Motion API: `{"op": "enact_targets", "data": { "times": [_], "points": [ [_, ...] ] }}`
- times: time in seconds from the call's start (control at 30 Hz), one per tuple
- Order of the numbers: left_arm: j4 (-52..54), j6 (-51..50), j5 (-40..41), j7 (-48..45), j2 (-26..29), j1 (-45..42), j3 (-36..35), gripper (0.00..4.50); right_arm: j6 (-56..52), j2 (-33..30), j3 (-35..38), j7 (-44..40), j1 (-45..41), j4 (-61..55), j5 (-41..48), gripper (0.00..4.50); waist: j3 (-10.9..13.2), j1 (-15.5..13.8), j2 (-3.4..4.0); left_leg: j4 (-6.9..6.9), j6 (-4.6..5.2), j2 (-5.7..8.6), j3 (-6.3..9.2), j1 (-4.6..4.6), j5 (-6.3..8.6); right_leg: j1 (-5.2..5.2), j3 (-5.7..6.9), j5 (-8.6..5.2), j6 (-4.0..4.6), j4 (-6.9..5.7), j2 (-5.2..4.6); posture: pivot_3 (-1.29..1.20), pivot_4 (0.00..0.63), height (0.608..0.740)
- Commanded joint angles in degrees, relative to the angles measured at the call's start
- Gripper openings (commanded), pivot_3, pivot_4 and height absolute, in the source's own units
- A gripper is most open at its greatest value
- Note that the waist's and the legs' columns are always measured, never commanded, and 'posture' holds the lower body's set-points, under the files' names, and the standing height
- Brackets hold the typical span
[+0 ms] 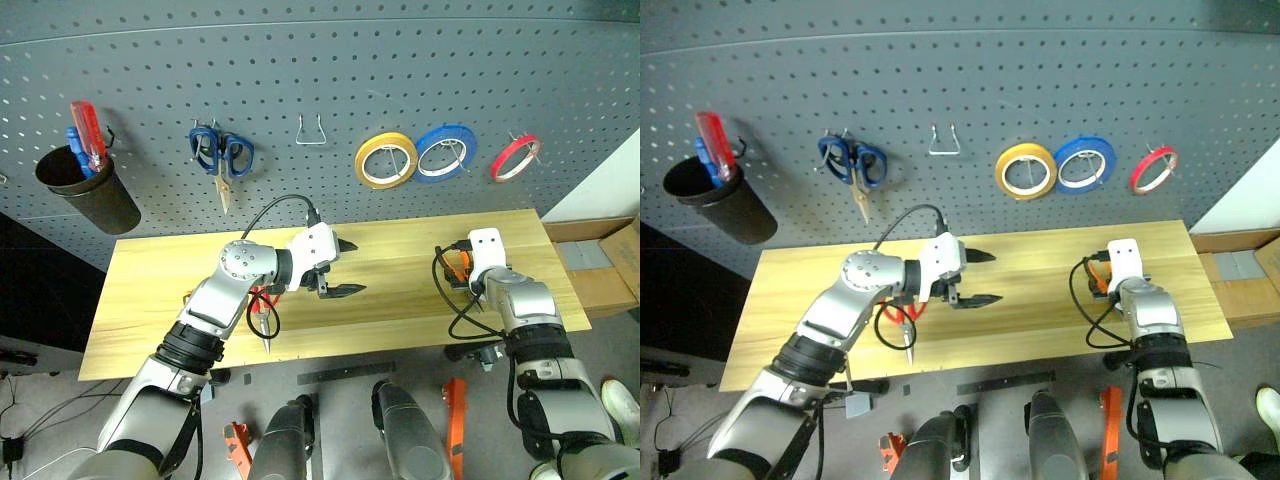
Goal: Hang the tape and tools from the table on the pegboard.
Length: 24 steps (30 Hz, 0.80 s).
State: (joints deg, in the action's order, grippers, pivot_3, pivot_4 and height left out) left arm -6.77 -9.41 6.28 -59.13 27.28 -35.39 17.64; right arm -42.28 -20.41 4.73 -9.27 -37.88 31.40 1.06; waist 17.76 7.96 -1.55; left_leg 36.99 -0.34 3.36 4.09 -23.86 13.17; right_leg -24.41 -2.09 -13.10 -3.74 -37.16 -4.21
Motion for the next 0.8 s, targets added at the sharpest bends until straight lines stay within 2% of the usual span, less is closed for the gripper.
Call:
{"op": "enact_targets", "data": {
  "times": [0.03, 0.2, 0.3, 0.43, 0.5, 0.57, 0.63, 0.8],
  "points": [
    [2.8, 0.6, -0.2, 0.6, 0.0, 0.4, -1.0, 3.92, 3.1, -0.9, 0.4, -1.8, -3.3, 7.8, 0.1, 4.49, 0.0, 0.0, 0.0, 0.01, 0.0, 0.0, 0.0, 0.0, 0.0, 0.0, 0.0, 0.0, 0.0, 0.0, 0.0, -0.19, 0.3, 0.74],
    [3.0, 0.2, 0.1, 1.1, 0.0, 0.7, -1.2, 3.92, 4.3, -1.0, 1.3, -2.6, -7.3, 16.8, 0.8, 4.49, 0.0, 0.0, -0.03, 0.06, 0.0, 0.0, -0.01, 0.02, 0.0, 0.02, -0.04, 0.06, -0.03, -0.03, 0.01, -0.19, 0.298, 0.74],
    [3.0, -0.1, 0.4, 1.1, 0.1, 0.7, -1.4, 3.92, 3.8, -1.0, 2.7, -2.4, -8.8, 20.9, 1.6, 3.91, 0.0, 0.0, -0.05, 0.07, 0.0, -0.01, -0.02, 0.03, 0.0, 0.03, -0.04, 0.11, -0.04, -0.04, 0.02, -0.19, 0.294, 0.74],
    [3.0, -1.0, 1.4, 1.5, -0.1, 0.9, -2.3, 3.92, 3.1, -0.9, 4.0, -1.7, -9.8, 23.2, 2.8, 2.51, -0.1, 0.0, -0.1, 0.09, 0.0, -0.01, -0.01, 0.03, 0.0, 0.05, -0.03, 0.14, -0.04, -0.03, 0.02, -0.19, 0.293, 0.74],
    [3.3, -2.0, 2.2, 2.0, -0.1, 1.3, -3.4, 3.92, 3.1, -0.7, 4.4, -1.3, -9.8, 22.8, 3.1, 1.97, -0.1, 0.0, -0.13, 0.1, 0.0, -0.01, -0.01, 0.03, 0.0, 0.05, -0.03, 0.15, -0.04, -0.03, 0.02, -0.19, 0.293, 0.74],
    [3.9, -3.4, 3.2, 2.6, -0.1, 1.8, -4.9, 3.92, 3.0, -0.4, 4.9, -0.5, -9.5, 21.0, 3.5, 1.85, -0.1, 0.0, -0.14, 0.1, 0.0, 0.0, 0.0, 0.03, 0.0, 0.05, -0.03, 0.15, -0.05, -0.03, 0.02, -0.19, 0.293, 0.74],
    [5.1, -5.4, 5.0, 3.3, 0.2, 3.1, -7.1, 3.92, 1.8, 0.3, 5.1, -0.2, -8.5, 16.1, 4.1, 1.85, -0.1, 0.0, -0.13, 0.11, 0.0, -0.01, 0.0, 0.03, 0.0, 0.05, -0.03, 0.15, -0.05, -0.04, 0.02, -0.2, 0.288, 0.74],
    [8.6, -9.2, 7.9, 5.6, 2.1, 7.1, -12.8, 3.92, -7.0, 2.9, 2.3, -0.3, 0.1, -12.9, 5.2, 1.85, -0.1, 0.1, -0.11, 0.02, 0.0, -0.04, -0.04, -0.11, 0.0, -0.21, -0.11, 0.15, -0.05, -0.08, 0.02, -0.19, 0.287, 0.74]
  ]
}}
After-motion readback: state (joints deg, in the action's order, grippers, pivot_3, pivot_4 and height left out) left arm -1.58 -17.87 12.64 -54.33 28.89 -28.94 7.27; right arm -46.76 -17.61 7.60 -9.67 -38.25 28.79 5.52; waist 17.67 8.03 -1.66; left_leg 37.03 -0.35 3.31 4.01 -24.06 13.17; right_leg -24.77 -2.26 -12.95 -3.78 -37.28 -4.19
